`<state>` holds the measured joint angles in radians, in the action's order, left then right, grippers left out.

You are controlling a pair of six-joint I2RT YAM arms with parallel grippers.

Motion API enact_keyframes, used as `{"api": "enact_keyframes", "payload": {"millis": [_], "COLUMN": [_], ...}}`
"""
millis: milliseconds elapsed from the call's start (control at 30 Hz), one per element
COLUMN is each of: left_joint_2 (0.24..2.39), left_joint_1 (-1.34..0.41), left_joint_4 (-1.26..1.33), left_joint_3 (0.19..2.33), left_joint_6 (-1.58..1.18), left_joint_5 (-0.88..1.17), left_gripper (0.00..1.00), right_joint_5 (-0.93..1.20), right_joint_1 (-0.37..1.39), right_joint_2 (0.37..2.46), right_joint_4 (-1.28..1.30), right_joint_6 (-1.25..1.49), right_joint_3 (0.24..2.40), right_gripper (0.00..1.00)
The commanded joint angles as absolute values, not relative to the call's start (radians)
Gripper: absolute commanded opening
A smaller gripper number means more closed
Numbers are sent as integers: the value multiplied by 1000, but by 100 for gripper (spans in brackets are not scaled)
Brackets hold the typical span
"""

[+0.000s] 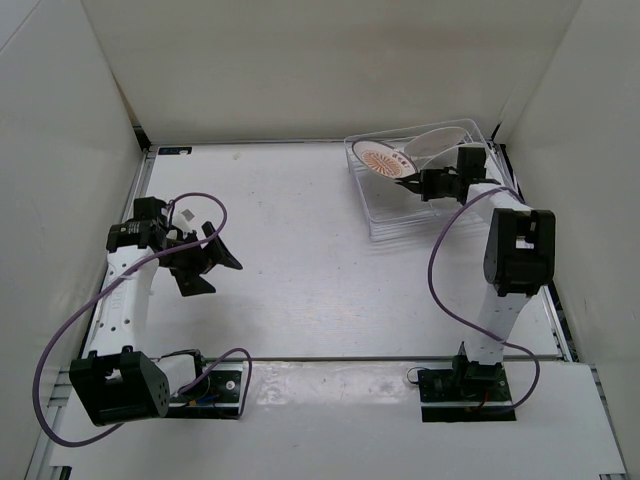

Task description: Unload the plates from the dish rack

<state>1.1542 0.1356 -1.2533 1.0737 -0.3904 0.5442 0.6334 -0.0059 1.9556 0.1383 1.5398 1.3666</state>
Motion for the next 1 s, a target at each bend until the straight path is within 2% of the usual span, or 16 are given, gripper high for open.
{"api": "enact_keyframes", "payload": {"millis": [0,100,233,333,433,600,667,700,800,900,967], "left_joint_2": [1132,1131,1128,1124,1121,1114,1111,1109,1104,1103,1103], "left_joint_1": [138,140,138,140,138,140,141,138,140,137,138], "left_joint_4": [-1233,-1230,-1226,-1227,-1218,-1213,-1213,-1215,-1213,-1203,-1201], "left_joint_3": [1066,1063,1062,1060,1052,1037,1037,1034,1025,1016,1011], "left_joint_6": [-390,-390,-390,-391,-396,-407,-413,-413,-414,-417,-422], "left_joint_5": [575,581,581,580,578,583,586,581,584,586,592], "left_gripper": [100,100,100,100,100,100,100,100,100,100,100], "right_joint_5": [755,817,917,994,1063,1078,1072,1025,932,924,922], "right_joint_1": [-26,-25,-25,-25,-23,-31,-34,-32,-34,-119,-123], "right_joint_2": [1930,2002,2068,2014,1897,1616,1557,1492,1339,1208,1213], "right_joint_4": [-230,-464,-488,-370,-188,-65,99,253,608,490,540], "right_joint_6": [1735,1915,1954,1872,1728,1623,1470,1258,1004,1020,962], "right_joint_3": [1354,1493,1653,1726,1642,1284,1237,1201,1158,1056,1104], "right_gripper": [0,0,0,0,0,0,0,0,0,0,0]}}
